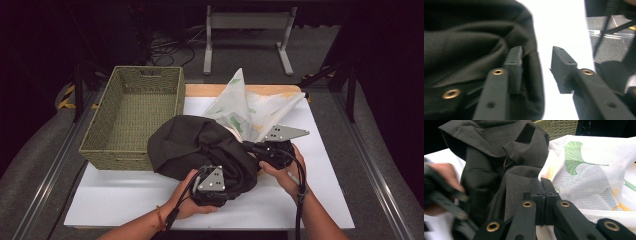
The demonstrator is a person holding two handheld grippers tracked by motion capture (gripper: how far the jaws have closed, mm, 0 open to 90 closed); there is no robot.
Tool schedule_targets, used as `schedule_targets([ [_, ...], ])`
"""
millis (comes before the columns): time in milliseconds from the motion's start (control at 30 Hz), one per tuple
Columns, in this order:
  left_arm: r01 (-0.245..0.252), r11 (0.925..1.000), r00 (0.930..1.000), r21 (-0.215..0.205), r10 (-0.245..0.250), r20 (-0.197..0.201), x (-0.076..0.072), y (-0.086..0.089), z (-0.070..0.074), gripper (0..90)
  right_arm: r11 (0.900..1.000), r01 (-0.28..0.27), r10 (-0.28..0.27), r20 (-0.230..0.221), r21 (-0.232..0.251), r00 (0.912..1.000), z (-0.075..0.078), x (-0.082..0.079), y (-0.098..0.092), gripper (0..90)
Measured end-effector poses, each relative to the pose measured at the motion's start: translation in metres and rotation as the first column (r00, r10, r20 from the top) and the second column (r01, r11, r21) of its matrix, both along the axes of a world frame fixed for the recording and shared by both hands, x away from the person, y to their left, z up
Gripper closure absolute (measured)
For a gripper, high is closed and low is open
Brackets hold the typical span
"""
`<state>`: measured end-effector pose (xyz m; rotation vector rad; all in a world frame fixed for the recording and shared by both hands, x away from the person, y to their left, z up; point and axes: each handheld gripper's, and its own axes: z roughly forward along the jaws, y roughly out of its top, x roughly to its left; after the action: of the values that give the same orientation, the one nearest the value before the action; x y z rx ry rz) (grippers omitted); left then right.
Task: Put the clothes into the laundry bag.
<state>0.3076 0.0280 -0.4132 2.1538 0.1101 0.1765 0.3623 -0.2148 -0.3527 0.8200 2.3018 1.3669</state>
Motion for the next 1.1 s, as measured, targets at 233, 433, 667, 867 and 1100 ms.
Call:
schedule_targets([
  [233,-0.135,0.989,0.9843,-0.06,0.141,0.106,-0.012,0.041,0.035,34.8,1.0,0.001,-0.001,0.009,-0.007,1.0,0.001,-0.001,0.0,89.4],
  [433,-0.29,0.9555,0.9449,-0.055,0.295,0.142,0.01,0.071,0.051,21.3,1.0,-0.001,0.001,0.01,-0.011,0.9999,0.002,-0.001,0.001,89.4],
  [667,-0.403,0.9141,0.9116,0.042,0.397,0.106,0.052,0.067,0.051,11.1,1.0,-0.005,0.005,0.011,-0.021,0.9999,0.002,-0.001,0.004,89.4],
  [867,-0.379,0.9144,0.923,0.144,0.384,-0.015,0.075,0.049,0.031,16.2,1.0,-0.011,0.011,0.008,-0.027,0.9999,0.001,-0.001,0.003,89.4],
  [1100,-0.305,0.9319,0.9406,0.196,0.327,-0.09,0.084,0.039,0.008,77.3,1.0,-0.006,0.006,0.008,-0.026,1.0,0.001,0.0,0.002,89.4],
])
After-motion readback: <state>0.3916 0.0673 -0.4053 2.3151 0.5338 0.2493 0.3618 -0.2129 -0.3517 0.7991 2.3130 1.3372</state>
